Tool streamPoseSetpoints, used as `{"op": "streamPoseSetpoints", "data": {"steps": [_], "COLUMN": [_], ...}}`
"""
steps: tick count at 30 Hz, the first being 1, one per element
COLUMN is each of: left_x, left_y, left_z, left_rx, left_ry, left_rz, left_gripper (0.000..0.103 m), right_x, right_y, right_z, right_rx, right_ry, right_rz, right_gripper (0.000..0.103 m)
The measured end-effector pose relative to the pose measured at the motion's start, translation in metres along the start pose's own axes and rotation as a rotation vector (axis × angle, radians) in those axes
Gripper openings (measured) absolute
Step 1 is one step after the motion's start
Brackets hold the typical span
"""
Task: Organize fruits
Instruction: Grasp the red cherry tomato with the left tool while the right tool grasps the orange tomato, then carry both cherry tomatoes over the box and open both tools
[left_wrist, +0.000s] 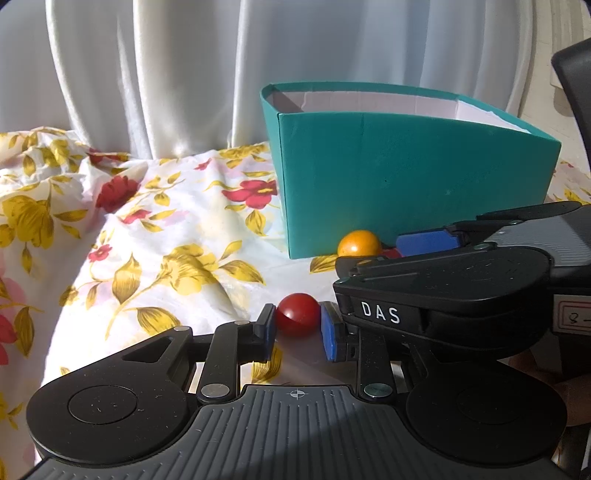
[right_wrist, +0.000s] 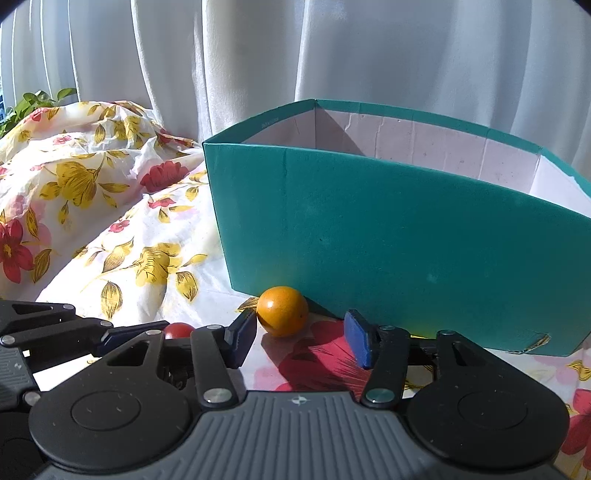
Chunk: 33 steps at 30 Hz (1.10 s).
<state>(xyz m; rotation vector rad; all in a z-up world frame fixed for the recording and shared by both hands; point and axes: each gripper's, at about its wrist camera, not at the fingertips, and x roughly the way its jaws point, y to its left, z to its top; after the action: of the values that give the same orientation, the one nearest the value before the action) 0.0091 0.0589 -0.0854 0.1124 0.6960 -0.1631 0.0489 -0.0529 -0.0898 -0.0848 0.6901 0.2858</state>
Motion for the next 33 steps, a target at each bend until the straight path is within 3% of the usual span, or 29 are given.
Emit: {"op": "streamPoseSetpoints", "data": {"steps": [2, 8, 18, 23, 29, 33], "left_x": [0.0, 0.0, -0.017, -0.043, -0.049, -0.054], "left_y": [0.0, 0.0, -0.017, -0.037, -0.062, -0.079], "left_z": [-0.001, 0.001, 0.018, 0.061, 0.132, 0.172], "left_rx": [0.0, 0.002, 0.06, 0.09, 0.057, 0.081], "left_ry": [-0.003, 0.003, 0.006, -0.041, -0.034, -0.085], "left_rz": [-0.001, -0.001, -0.016, -0.055, -0.006, 0.061], "left_gripper": [0.029, 0.029, 0.029, 0.029, 0.029, 0.029], "right_x": [0.004, -0.002, -0.055, -0.091, -0.127, -0.138], "right_y": [0.004, -0.002, -0.029, -0.053, -0.091, -0.115], "right_z": [0.0, -0.002, -0.003, 0.01, 0.053, 0.084], "right_rx": [-0.015, 0.007, 0.061, 0.09, 0.114, 0.125], "right_ry": [0.004, 0.006, -0.017, -0.036, -0.099, -0.128], "right_rz": [0.018, 0.025, -0.03, -0.059, -0.112, -0.136], "right_gripper": [0.031, 0.031, 0.03, 0.03, 0.03, 0.03]}}
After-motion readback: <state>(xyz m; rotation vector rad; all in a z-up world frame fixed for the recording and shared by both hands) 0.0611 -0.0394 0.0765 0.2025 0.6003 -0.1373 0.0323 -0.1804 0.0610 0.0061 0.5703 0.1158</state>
